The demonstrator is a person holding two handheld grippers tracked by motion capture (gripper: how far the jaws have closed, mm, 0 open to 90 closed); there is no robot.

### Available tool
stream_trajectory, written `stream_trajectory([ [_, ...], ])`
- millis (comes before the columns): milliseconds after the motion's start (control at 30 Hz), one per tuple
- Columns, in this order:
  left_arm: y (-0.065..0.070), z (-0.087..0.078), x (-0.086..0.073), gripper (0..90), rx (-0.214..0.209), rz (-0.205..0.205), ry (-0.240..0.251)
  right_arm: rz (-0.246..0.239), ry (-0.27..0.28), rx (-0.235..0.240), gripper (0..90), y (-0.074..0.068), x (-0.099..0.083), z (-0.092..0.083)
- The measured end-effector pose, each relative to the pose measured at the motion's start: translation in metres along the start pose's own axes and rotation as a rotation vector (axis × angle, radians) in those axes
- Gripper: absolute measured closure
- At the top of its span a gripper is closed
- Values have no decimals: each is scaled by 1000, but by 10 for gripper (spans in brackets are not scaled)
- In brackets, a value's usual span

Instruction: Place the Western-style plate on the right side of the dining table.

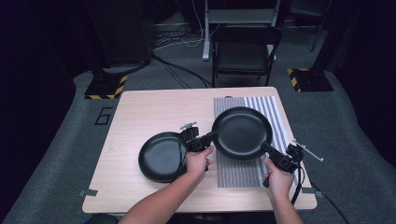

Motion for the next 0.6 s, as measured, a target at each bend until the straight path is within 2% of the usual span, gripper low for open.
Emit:
stream_trajectory([
  [267, 3, 15, -13, 778, -5, 6, -25, 7, 4, -23, 776, 21, -3, -7],
  [600, 5, 34, -16, 780, -9, -7, -31, 11, 5, -36, 776, 34, 2, -3],
])
Point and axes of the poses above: each handheld gripper's, and its own axes: z roughly forward along the jaws, x roughly out of its top, y roughly to its right, the point moved 6 cm from there along z, roughly forward along the jaws, and after that the axes turned 13 degrees about x, right-handed, at the moved point
